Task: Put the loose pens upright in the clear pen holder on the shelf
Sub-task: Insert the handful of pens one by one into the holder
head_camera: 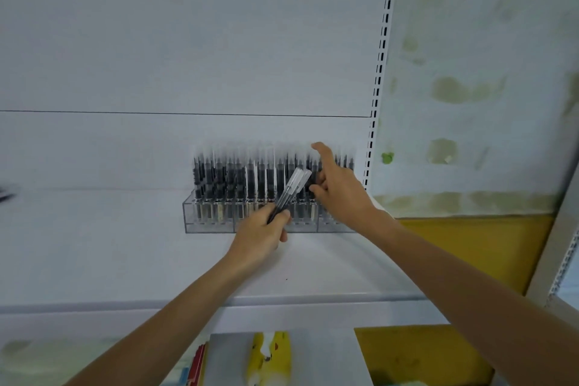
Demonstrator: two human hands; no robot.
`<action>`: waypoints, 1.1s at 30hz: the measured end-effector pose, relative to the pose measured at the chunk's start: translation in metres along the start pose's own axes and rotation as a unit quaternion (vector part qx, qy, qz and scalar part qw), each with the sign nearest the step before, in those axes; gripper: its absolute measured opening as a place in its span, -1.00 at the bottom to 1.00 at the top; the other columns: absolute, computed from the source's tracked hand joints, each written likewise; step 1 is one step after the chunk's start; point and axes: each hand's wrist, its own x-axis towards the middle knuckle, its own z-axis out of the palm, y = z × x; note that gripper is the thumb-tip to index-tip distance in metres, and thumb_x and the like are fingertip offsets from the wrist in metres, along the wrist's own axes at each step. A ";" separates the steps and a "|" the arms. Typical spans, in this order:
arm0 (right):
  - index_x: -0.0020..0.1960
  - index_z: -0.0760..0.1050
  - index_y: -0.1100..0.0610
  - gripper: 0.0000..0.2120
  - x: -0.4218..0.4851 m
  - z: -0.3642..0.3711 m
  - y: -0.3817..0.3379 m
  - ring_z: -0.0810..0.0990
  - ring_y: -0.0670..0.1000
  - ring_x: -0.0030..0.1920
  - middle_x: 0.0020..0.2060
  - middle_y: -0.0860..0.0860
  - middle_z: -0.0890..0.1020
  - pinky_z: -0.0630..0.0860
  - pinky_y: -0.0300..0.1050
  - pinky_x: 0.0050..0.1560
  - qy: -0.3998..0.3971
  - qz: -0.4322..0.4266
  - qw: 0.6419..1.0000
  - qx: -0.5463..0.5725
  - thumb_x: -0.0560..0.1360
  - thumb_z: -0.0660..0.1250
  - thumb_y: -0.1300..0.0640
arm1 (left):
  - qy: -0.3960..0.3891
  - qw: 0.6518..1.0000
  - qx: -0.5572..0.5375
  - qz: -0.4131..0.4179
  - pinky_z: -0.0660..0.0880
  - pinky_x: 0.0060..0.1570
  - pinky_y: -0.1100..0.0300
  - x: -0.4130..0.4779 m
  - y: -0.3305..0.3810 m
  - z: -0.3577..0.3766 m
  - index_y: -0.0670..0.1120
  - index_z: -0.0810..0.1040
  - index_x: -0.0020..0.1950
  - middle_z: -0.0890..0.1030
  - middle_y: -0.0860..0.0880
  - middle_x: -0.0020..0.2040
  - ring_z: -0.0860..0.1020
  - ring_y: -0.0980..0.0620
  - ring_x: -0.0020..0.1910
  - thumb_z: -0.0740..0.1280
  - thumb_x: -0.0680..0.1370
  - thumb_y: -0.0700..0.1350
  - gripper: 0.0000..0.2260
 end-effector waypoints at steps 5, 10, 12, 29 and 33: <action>0.45 0.20 0.05 -0.50 -0.004 -0.013 -0.003 0.51 0.01 -0.30 -0.28 0.01 0.55 0.51 -0.04 -0.23 0.072 -0.025 0.997 -0.009 0.55 0.26 0.17 | 0.004 1.000 -0.026 0.011 0.27 -0.40 0.27 0.005 0.003 0.001 -0.08 0.49 -0.11 0.48 0.03 -0.37 0.37 0.11 -0.46 0.16 0.62 -0.08 -0.82; 0.24 0.43 0.14 -0.74 -0.014 -0.018 -0.022 0.50 -0.07 -0.34 -0.35 -0.06 0.51 0.46 -0.16 -0.23 0.061 0.012 0.987 0.150 0.58 0.23 0.10 | 0.030 0.998 -0.051 0.008 0.29 -0.36 0.24 0.014 0.013 0.006 -0.06 0.50 -0.09 0.51 0.01 -0.33 0.41 0.09 -0.41 0.16 0.61 -0.09 -0.83; 0.25 0.41 0.10 -0.71 -0.015 -0.021 -0.028 0.58 -0.05 -0.20 -0.22 -0.04 0.59 0.52 -0.14 -0.11 0.031 0.044 0.975 0.214 0.55 0.28 0.09 | 0.024 0.997 -0.069 0.008 0.30 -0.39 0.27 0.015 0.019 0.008 -0.02 0.50 -0.09 0.51 0.01 -0.33 0.42 0.11 -0.41 0.16 0.61 -0.09 -0.84; 0.31 0.36 -0.03 -0.54 0.010 -0.076 -0.019 0.63 0.11 -0.17 -0.23 0.02 0.53 0.62 0.07 -0.08 0.177 0.072 0.947 0.256 0.49 0.29 0.32 | -0.004 1.000 0.000 0.022 0.24 -0.36 0.20 0.004 -0.006 -0.008 -0.07 0.46 -0.20 0.41 0.00 -0.38 0.32 0.07 -0.43 0.24 0.58 -0.08 -0.83; 0.34 0.35 0.03 -0.54 0.009 -0.063 -0.013 0.58 -0.03 -0.23 -0.24 -0.04 0.51 0.61 -0.03 -0.04 0.173 0.026 0.965 0.197 0.49 0.30 0.32 | 0.020 0.999 -0.001 0.026 0.26 -0.34 0.21 0.000 -0.007 -0.014 -0.13 0.46 -0.18 0.46 0.02 -0.36 0.35 0.09 -0.41 0.20 0.59 -0.09 -0.81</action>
